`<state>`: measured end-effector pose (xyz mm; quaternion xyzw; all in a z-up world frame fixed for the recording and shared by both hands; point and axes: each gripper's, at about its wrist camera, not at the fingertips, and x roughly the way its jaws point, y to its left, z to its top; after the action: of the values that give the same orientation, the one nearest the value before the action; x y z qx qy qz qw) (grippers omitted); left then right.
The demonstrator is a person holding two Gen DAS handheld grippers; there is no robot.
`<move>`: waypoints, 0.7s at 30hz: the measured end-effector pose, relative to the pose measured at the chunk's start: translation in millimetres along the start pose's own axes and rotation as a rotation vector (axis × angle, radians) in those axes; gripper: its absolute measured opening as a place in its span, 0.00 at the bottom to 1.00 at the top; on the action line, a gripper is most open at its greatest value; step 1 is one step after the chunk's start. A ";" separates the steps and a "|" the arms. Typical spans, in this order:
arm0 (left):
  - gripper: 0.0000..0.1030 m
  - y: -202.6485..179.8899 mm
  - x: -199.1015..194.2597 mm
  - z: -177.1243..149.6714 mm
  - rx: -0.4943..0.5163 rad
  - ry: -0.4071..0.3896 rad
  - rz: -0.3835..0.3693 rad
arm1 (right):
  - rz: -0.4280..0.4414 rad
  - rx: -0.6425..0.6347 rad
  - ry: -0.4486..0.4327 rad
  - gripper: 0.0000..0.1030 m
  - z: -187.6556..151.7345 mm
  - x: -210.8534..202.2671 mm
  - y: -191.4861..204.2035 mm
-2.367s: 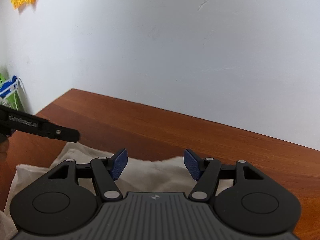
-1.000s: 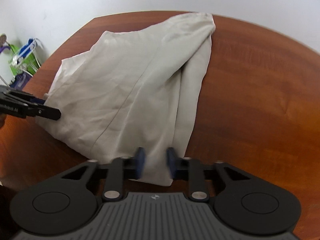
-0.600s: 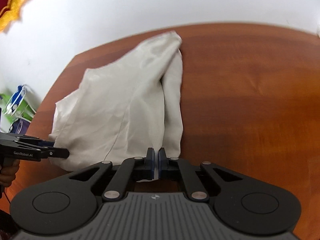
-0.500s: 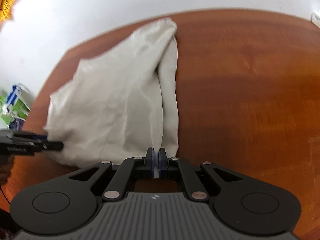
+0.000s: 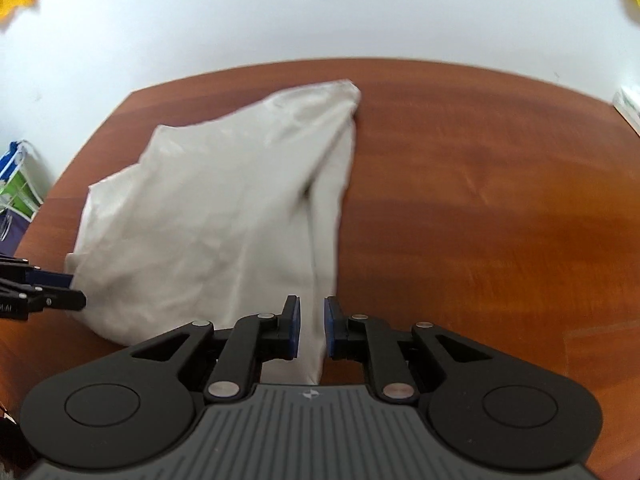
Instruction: Fold clothes
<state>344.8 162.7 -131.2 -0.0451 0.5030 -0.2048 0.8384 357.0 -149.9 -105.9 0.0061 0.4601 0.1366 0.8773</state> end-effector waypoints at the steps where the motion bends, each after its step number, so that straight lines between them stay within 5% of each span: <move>1: 0.38 -2.0 -1.4 0.7 0.005 -0.005 -0.001 | 0.006 -0.015 -0.007 0.15 4.7 3.8 4.2; 12: 0.38 -18.2 -8.1 -3.0 0.006 -0.031 0.003 | 0.007 -0.114 -0.076 0.15 47.3 43.4 36.2; 21: 0.38 -17.5 -8.4 -11.5 -0.003 0.002 0.012 | -0.037 -0.106 0.006 0.15 52.8 82.1 16.5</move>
<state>326.3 151.5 -124.9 -0.0431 0.5042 -0.1990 0.8392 440.2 -107.8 -139.4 -0.0490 0.4551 0.1445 0.8773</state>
